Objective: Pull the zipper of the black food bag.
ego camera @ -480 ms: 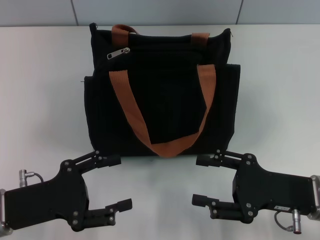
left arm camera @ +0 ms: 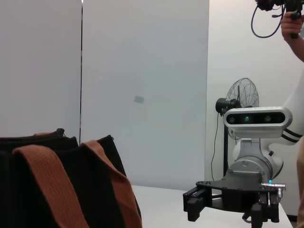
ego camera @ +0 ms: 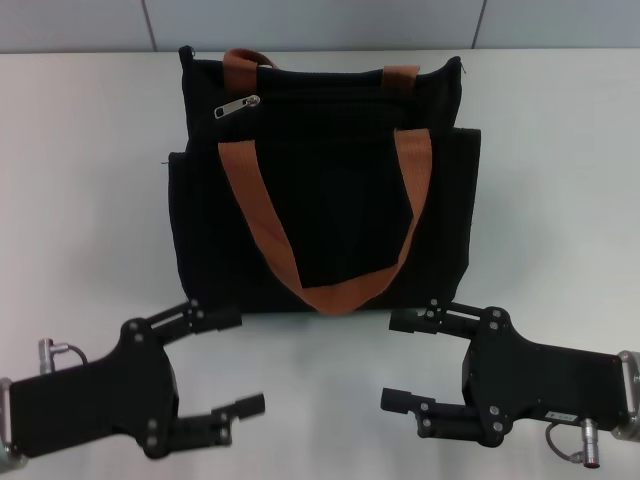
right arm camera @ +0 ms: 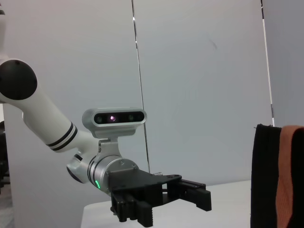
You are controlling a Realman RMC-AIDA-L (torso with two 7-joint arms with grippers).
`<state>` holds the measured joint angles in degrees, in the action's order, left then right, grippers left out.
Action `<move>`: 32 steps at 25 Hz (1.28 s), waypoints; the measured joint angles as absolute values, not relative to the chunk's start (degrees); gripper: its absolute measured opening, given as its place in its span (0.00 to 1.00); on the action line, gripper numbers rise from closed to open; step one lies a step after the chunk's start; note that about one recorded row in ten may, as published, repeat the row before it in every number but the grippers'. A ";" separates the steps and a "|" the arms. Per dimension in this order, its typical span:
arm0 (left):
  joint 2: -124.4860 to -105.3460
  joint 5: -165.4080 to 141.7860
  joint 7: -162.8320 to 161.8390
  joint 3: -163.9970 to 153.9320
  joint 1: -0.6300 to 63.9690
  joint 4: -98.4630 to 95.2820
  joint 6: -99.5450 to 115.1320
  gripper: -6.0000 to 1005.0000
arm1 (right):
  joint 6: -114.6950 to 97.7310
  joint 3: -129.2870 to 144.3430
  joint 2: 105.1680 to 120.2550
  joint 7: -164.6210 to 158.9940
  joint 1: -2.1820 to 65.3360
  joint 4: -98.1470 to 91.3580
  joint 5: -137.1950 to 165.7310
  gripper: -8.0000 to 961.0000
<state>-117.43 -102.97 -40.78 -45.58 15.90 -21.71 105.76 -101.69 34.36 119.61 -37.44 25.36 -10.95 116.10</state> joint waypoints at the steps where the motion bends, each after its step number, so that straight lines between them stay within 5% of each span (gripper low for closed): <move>1: -117.54 -102.94 -40.76 -44.86 15.90 -21.71 105.73 0.83 | -101.57 34.36 119.62 -37.44 25.42 -10.82 116.10 0.77; 14: -118.74 -101.87 -38.65 -6.26 17.78 -9.87 96.70 0.83 | -99.10 34.36 119.69 -35.33 27.10 -6.63 116.10 0.77; 32: -119.02 -101.29 -38.50 -16.07 27.02 -9.53 88.23 0.83 | -97.74 34.36 119.76 -35.33 27.74 -6.03 116.10 0.77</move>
<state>-119.02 -101.29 -38.50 -16.07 27.02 -9.53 88.23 -97.74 34.36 119.76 -35.33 27.74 -6.03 116.10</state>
